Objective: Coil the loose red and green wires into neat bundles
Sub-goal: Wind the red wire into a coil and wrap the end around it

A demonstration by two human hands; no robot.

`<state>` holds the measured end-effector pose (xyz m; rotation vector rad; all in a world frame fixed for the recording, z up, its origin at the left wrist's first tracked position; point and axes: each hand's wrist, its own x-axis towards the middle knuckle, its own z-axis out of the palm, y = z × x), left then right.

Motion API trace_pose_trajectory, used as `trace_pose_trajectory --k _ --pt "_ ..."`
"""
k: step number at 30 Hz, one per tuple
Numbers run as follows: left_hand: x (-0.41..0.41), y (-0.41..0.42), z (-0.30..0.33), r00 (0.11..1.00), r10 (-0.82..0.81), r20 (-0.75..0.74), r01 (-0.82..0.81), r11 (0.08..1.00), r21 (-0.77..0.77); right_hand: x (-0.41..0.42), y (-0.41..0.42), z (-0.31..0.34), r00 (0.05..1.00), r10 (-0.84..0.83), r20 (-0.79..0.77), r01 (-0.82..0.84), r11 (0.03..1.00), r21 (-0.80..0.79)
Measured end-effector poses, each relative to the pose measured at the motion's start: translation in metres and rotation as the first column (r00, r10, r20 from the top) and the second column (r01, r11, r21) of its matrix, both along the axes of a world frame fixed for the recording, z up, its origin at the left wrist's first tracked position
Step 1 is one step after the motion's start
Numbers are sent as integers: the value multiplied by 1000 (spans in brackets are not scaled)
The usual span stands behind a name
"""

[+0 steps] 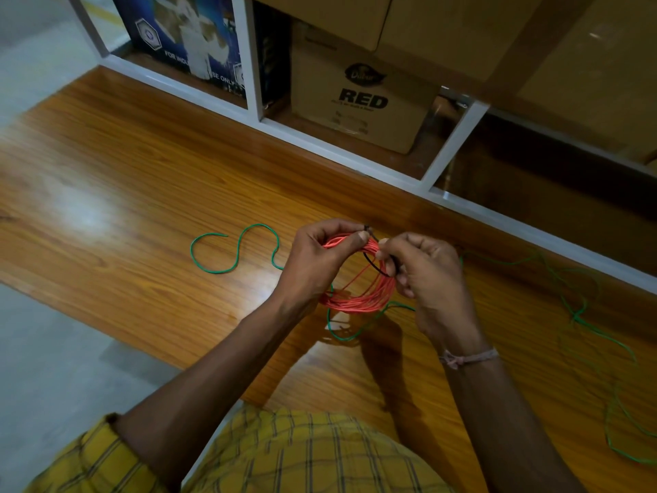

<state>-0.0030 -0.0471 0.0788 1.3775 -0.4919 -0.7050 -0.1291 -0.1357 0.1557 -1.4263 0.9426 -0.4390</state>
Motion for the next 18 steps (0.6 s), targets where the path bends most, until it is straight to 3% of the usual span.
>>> trace_pose_trajectory --k 18 --pt "-3 2 3 1000 -6 11 6 1000 -16 -1 0 -4 1000 -14 -12 14 999 31"
